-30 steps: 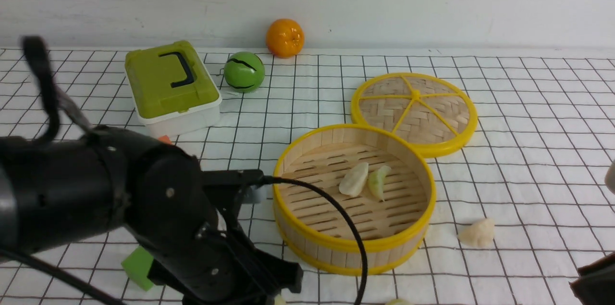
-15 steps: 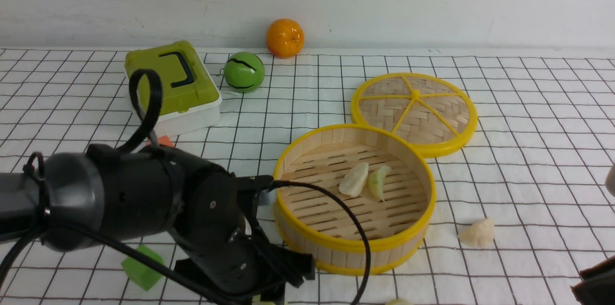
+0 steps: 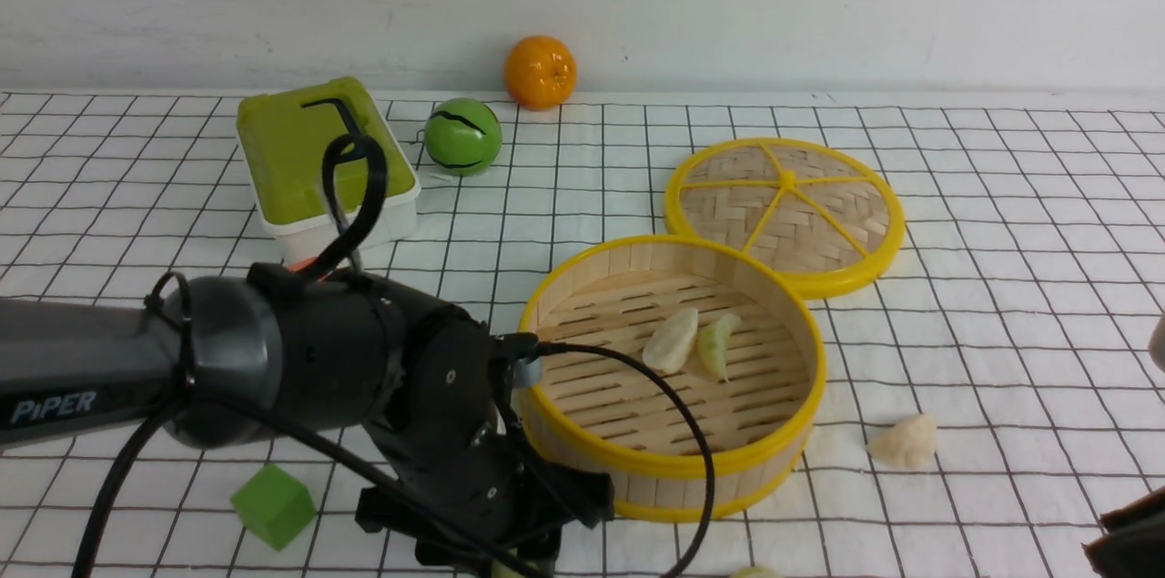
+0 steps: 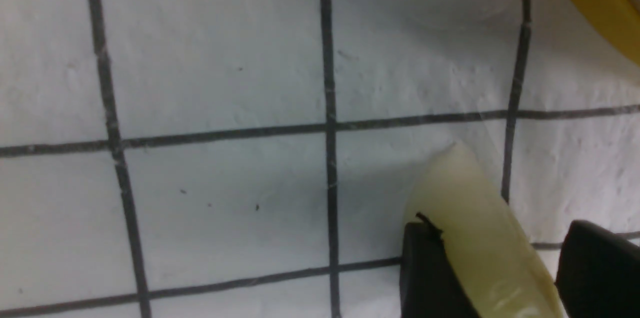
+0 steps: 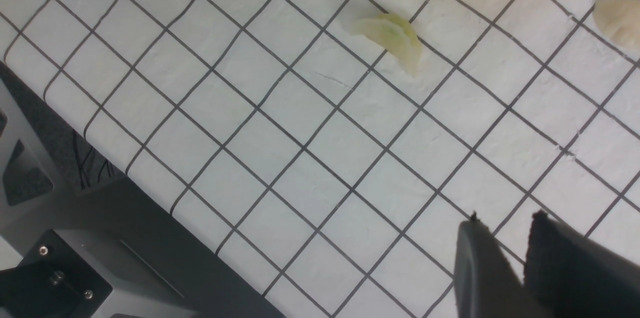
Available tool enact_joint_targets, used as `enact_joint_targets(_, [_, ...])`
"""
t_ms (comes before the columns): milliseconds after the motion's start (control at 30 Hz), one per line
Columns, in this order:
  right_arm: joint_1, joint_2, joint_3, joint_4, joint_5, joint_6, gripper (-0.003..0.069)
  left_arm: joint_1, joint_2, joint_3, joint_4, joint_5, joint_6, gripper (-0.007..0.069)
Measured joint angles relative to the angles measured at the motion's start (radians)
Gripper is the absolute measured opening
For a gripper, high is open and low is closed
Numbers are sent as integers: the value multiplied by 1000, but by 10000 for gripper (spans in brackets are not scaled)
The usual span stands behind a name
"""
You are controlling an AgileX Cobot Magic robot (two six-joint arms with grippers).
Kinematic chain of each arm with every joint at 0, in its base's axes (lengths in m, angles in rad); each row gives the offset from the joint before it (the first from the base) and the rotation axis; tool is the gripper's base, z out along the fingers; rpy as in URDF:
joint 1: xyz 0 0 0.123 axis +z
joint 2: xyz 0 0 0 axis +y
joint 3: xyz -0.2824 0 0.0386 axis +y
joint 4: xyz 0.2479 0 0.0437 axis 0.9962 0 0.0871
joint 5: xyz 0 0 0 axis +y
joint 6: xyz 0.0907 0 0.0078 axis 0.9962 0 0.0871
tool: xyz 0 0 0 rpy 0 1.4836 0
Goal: Put the dumplings into the steamer on the table with the white tablecloth.
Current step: 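Reach for and grasp a dumpling on the table with the left gripper, then place the dumpling into the bamboo steamer basket with the left gripper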
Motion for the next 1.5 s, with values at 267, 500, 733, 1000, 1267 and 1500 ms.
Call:
enact_joint_targets(267, [0,0,0,1,1,0,149,0,4,-36,35,80,37,246])
enact_joint_targets(500, [0,0,0,1,1,0,150,0,-106,-137,96,218,86,218])
enact_joint_targets(733, [0,0,0,1,-11,0,150,0,-119,-419,107,323,180,218])
enact_joint_targets(1000, [0,0,0,1,4,0,149,0,161,-753,200,378,213,218])
enact_joint_targets(1267, [0,0,0,1,28,0,150,0,369,-848,243,385,211,218])
enact_joint_targets(1500, [0,0,0,1,24,0,152,0,388,-856,247,376,206,222])
